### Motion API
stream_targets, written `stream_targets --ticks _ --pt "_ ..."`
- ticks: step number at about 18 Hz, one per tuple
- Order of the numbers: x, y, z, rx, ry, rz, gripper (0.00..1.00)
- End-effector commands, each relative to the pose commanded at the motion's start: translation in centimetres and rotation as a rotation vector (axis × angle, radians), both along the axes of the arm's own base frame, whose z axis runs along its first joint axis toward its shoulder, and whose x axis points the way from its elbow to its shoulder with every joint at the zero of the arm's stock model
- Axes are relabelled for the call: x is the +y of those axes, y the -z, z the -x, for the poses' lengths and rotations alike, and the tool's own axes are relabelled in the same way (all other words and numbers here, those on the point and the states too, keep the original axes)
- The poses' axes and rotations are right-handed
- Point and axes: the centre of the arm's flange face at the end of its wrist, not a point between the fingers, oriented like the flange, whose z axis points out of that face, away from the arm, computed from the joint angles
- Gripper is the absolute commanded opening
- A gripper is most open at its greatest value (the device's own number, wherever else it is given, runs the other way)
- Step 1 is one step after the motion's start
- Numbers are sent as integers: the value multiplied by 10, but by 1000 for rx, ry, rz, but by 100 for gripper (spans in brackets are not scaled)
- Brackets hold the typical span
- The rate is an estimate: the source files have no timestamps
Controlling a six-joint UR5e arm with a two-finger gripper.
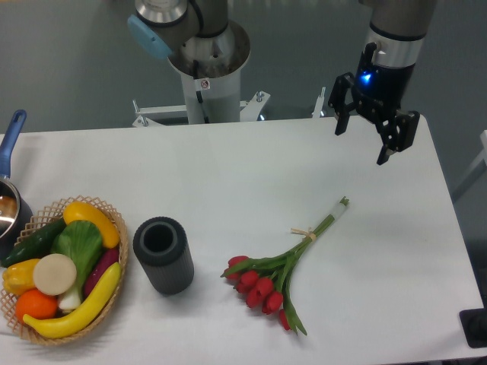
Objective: Pick up the flowers from the table
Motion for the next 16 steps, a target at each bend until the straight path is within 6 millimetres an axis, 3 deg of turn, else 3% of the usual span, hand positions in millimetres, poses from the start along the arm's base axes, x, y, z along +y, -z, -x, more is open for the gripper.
stream_targets --ticks 8,12,16 --pt "4 0 -4 -4 -20 5 100" --pt "7 3 -8 -45 -138 -10 100" --pt "23 14 -13 -86 -243 -46 100"
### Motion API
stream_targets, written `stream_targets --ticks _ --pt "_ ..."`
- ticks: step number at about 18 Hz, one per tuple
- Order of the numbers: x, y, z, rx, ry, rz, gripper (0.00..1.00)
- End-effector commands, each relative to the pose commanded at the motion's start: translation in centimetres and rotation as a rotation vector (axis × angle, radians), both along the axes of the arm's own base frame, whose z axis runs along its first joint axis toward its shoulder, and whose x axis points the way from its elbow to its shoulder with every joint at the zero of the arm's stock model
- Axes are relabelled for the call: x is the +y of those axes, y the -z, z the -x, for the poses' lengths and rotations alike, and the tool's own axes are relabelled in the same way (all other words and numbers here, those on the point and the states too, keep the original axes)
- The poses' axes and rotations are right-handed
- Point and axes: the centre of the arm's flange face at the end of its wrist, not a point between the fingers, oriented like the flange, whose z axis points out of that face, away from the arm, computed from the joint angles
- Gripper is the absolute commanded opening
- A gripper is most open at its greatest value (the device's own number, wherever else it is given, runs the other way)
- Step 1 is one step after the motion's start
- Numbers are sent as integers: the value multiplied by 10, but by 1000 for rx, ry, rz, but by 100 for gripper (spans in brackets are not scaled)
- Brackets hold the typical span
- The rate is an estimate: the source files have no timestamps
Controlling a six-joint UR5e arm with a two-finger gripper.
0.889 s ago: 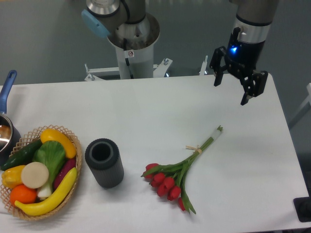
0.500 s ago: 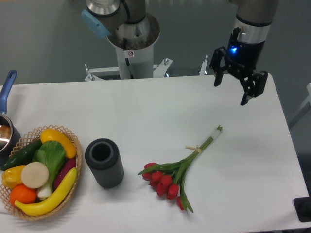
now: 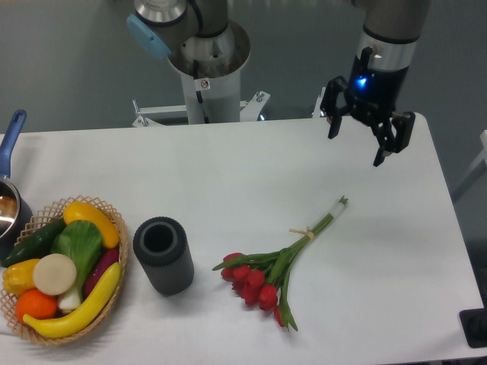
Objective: Pick up the flowers from the table
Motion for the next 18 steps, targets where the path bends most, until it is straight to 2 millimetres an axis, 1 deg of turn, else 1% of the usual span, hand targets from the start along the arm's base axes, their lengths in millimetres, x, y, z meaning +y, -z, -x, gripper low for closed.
stream_targets --ticks 2,4,7,8,10,11,13,14,15,16,18 --pt "6 4 -4 -24 -8 -44 100" --pt "6 12 -5 -34 -9 -42 100" --pt "4 45 -15 -77 -5 -24 100" --pt "4 51 -16 -64 -6 -30 100" --pt "14 61 -24 -37 -3 -40 100" --pt "17 67 -24 -31 -25 -47 100" --pt "24 81 -19 -10 -43 -64 100" --pt "31 88 -21 -10 -33 -63 100" --pt "36 92 -21 -12 -29 -58 100" --pt "37 97 -18 -18 -38 -49 100" --pt "51 111 -13 -30 -43 -20 100"
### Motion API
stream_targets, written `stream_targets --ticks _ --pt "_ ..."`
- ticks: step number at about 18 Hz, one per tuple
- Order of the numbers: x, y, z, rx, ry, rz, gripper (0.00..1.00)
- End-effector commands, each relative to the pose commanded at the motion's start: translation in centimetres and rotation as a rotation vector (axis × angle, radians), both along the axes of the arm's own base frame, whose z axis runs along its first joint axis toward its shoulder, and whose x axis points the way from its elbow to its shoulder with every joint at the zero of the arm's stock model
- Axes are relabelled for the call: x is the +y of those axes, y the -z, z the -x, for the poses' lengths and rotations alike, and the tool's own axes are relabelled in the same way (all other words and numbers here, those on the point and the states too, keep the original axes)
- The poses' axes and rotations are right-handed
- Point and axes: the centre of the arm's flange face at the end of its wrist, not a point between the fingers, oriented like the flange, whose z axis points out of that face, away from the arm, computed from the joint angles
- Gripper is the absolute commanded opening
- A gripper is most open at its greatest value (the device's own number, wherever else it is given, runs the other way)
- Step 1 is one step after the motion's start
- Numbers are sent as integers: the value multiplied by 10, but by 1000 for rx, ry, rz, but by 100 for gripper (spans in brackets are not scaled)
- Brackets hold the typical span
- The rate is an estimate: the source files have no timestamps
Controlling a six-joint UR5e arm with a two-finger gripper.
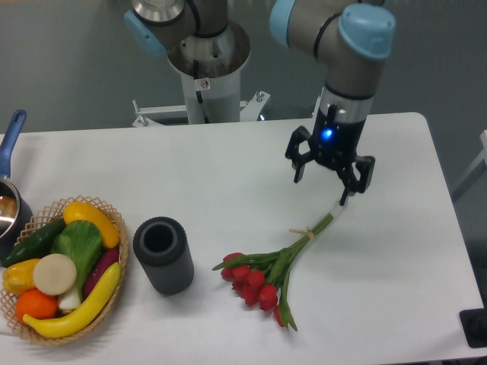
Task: Pick up the flowers from the table
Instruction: 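Move the open gripper down toward the tulip stems near the twine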
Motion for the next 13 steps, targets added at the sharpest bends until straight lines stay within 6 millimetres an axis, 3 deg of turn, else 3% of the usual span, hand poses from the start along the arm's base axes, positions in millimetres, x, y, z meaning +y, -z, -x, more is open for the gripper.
stream_targets --ticks 3,7,13 --pt "27 32 5 -25 35 48 100" --pt "45 68 10 -33 57 132 100" --pt "51 108 17 -61 73 158 100"
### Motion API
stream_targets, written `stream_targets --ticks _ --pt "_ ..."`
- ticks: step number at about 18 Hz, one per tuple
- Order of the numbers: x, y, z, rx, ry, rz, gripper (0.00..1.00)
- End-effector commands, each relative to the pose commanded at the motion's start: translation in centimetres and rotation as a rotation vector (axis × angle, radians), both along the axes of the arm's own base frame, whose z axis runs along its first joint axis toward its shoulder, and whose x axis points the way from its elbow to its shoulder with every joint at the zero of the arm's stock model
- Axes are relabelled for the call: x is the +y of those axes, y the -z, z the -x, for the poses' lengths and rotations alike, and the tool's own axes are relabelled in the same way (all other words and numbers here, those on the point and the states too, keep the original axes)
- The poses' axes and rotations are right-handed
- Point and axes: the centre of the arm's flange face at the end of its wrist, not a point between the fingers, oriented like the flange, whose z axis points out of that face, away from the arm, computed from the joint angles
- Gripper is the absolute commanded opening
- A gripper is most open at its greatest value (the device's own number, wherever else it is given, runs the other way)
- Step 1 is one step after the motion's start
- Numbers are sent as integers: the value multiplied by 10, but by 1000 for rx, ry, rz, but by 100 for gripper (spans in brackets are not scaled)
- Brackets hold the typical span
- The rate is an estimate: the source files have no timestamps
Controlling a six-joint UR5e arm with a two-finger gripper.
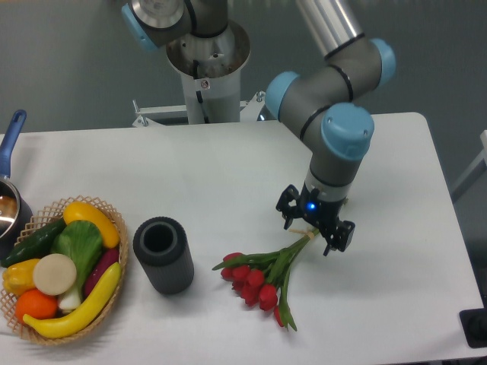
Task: Pick up the flowers from the table
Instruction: 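Move the open gripper down toward the tulip stems near the twine, then lower the gripper around the tulip stems and close it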
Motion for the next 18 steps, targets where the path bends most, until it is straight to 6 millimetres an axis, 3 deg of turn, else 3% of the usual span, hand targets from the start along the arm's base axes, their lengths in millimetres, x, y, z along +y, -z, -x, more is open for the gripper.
stream_targets --ticks 12,18 --pt "18 56 -14 -23 52 19 100" --pt "20 62 -22 -33 67 26 100"
